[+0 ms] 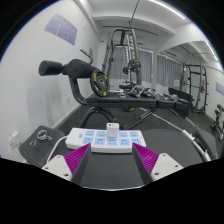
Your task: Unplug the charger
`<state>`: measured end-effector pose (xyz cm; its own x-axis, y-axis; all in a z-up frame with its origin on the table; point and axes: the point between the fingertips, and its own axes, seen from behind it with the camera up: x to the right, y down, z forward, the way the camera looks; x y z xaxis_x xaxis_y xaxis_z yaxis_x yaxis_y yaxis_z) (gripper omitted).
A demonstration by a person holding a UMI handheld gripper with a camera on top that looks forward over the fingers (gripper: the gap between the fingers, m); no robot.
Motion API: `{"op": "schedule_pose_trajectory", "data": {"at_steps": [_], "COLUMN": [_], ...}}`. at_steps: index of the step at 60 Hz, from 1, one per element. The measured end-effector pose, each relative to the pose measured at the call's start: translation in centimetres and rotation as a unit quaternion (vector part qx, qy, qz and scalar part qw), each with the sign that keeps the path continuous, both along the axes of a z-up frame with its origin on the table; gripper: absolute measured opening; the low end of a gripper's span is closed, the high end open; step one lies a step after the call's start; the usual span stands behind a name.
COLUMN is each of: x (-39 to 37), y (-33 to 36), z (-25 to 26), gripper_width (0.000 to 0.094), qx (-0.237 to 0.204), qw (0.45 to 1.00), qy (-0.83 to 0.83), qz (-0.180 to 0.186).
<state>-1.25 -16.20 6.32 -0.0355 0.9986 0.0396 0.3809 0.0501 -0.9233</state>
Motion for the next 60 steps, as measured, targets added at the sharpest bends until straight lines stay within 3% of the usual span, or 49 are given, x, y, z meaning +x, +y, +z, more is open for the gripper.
{"op": "schedule_pose_trajectory", "data": {"at_steps": [34,35,38,45,51,60], "x": [-16.4,-16.5,-16.7,-16.7,-15.4,-13.8], "y": [0.1,0.0,-0.5,0.6,4.7,13.9], "z": [-4.6,-4.6,-4.6,3.4,11.1,13.4], "gripper_width": [0.0826,0.0816,0.0299,0.027,0.0269,0.0269], "qx": [-0.016,-0.016,-0.015,-0.027,-0.055,-0.002], "qw": [1.0,1.0,1.0,0.996,0.989,0.993], "qy": [-0.005,-0.005,-0.006,0.09,0.132,0.104], "qz": [-0.014,-0.013,0.001,0.0,-0.025,-0.059]}}
